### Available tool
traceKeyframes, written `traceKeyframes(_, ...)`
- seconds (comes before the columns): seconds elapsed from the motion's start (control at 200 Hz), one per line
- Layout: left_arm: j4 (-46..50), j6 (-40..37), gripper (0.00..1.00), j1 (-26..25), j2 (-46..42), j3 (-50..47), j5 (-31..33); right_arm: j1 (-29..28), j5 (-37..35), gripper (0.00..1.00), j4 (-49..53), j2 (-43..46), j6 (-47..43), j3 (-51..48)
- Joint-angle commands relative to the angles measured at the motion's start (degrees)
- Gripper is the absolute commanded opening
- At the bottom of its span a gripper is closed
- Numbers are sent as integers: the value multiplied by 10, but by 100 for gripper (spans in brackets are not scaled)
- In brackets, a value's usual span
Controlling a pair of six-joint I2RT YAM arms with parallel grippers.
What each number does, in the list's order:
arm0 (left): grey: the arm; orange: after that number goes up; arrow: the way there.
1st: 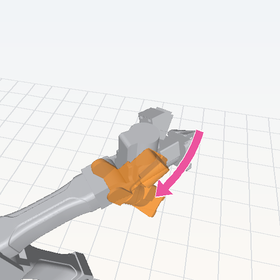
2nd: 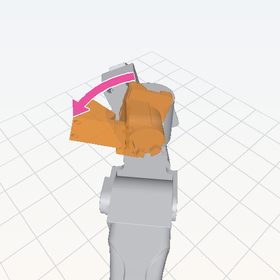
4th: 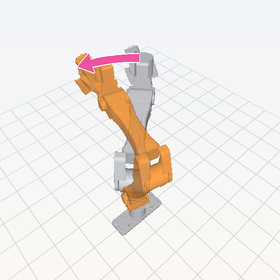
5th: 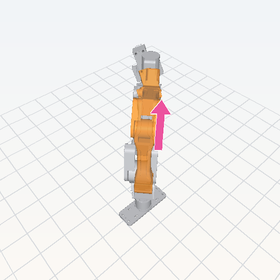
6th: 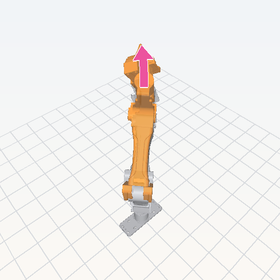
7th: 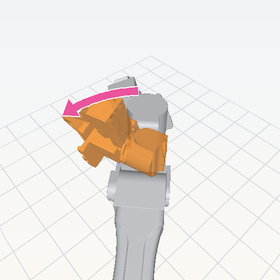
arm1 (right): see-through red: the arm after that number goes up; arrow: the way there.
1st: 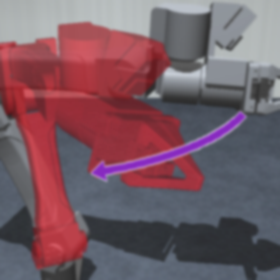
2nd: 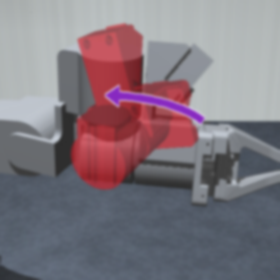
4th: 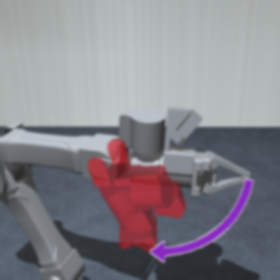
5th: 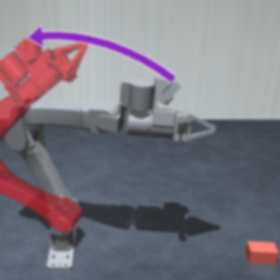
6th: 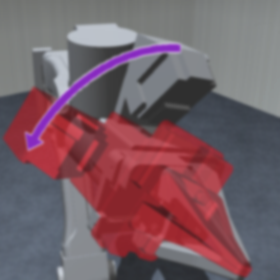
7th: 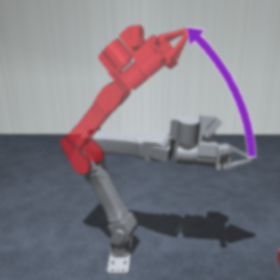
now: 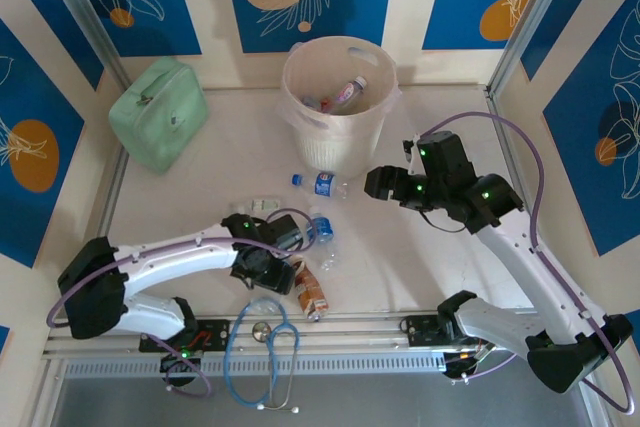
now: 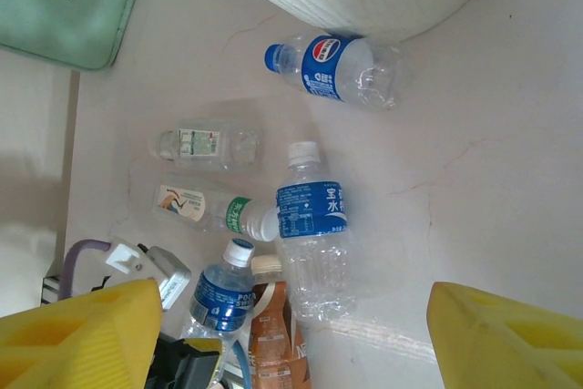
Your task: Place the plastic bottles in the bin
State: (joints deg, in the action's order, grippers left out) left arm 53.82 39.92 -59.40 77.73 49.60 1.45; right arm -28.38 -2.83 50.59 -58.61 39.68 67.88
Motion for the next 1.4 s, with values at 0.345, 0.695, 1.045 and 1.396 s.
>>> traceKeyframes(0.345,-57,-11,80,-5,48,-28,-22,18,0,77,4,12,12,-17)
traceKeyframes(0.695,-51,-12,69,-5,37,-30,-15,35,3,76,4,17,15,-19)
traceKeyframes(1.045,10,-5,57,-5,0,-1,-3,43,7,75,3,19,9,-14)
traceKeyframes(1.396,186,1,59,10,-80,202,87,49,19,75,-18,17,9,-18)
